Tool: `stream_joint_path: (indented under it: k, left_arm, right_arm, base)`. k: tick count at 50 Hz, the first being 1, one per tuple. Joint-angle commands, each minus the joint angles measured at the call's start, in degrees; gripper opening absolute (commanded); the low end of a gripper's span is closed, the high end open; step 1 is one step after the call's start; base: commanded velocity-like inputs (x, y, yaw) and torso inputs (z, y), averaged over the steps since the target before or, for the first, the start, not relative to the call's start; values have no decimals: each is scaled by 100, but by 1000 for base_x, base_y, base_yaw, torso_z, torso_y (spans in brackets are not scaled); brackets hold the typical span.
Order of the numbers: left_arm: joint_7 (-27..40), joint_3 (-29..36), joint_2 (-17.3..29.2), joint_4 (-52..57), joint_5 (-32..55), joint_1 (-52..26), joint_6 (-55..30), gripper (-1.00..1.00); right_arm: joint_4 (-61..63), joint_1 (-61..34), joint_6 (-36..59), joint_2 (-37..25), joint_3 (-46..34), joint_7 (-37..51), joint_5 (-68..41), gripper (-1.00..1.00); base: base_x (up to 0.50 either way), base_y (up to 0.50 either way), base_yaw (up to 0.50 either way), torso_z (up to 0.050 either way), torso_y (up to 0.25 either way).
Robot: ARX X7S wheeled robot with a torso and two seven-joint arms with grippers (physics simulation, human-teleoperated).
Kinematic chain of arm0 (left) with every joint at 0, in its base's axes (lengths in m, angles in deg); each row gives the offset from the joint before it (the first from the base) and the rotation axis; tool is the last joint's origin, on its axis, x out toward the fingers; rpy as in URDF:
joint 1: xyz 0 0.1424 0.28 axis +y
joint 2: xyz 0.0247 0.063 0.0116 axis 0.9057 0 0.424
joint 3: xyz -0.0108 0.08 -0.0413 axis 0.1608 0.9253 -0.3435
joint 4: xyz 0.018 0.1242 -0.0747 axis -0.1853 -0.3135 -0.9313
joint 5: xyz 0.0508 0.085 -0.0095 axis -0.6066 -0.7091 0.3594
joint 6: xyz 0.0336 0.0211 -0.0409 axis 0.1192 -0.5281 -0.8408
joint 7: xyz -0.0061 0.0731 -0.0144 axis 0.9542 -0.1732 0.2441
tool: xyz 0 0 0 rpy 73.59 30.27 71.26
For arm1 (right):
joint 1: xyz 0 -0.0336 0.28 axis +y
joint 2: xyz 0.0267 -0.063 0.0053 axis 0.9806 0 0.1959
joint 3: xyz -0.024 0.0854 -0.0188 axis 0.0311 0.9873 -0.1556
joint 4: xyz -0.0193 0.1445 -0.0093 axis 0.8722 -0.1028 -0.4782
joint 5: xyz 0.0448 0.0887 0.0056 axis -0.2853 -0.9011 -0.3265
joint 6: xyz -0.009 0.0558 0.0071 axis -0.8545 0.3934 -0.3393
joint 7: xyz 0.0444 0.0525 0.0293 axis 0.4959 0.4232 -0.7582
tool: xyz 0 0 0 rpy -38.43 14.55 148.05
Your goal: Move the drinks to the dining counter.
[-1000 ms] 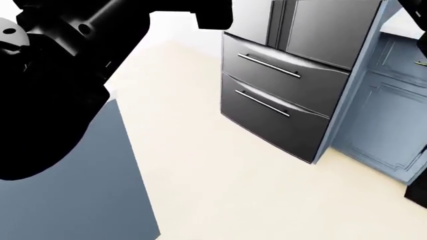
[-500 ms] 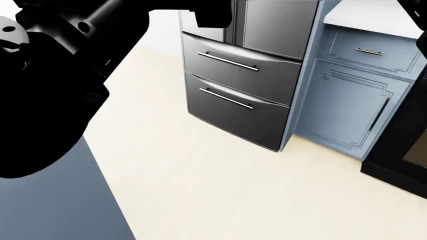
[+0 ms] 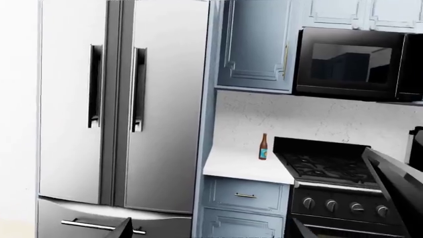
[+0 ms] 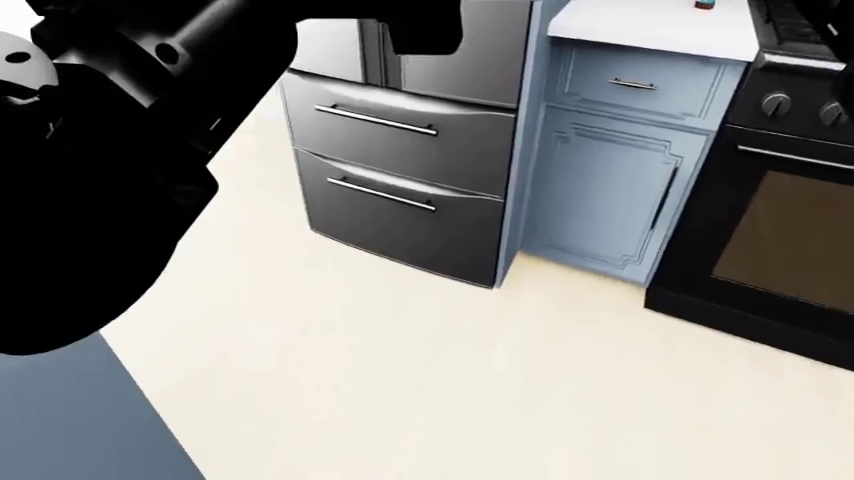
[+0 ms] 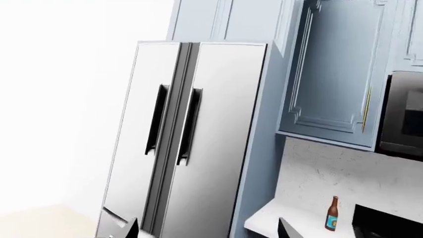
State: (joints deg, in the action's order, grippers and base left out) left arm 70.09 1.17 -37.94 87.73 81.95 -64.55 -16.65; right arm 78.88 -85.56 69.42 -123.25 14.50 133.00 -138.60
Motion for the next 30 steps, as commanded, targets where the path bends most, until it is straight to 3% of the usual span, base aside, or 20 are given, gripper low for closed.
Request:
stream_joint_path:
  k: [1, 30]
  left_arm:
    - [-1, 7, 15, -10, 15, -16, 16, 100]
    - [-5, 30, 47, -16, 10, -48, 51, 100]
  right_arm:
    - [-7, -21, 2, 11, -3, 2, -16, 100]
    - [4, -45, 10, 0, -14, 30, -28, 100]
  base:
    - [-67, -31, -500, 0, 0]
    - [-69, -25, -500, 0, 0]
